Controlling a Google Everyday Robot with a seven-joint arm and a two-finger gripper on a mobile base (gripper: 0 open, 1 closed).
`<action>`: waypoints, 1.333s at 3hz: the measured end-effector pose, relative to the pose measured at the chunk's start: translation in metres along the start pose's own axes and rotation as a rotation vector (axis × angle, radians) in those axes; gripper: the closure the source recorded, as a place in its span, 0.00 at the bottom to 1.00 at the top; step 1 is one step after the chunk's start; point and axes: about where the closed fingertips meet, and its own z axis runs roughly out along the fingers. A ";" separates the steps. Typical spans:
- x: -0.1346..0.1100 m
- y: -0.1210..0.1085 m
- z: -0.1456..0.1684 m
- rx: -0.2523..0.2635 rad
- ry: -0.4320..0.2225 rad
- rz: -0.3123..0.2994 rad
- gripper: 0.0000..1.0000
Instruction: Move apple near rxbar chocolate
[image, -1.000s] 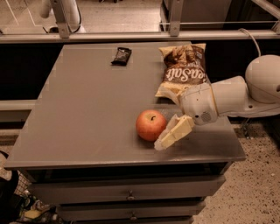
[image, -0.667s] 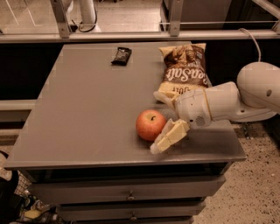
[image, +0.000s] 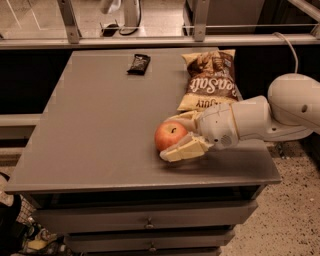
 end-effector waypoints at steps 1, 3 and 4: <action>-0.001 0.001 0.001 -0.003 0.000 -0.002 0.72; -0.003 0.002 0.004 -0.008 0.001 -0.006 1.00; -0.023 -0.018 -0.016 0.030 0.017 0.010 1.00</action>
Offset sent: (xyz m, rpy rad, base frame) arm -0.0006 0.0017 0.0004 -0.0005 -0.0006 0.0035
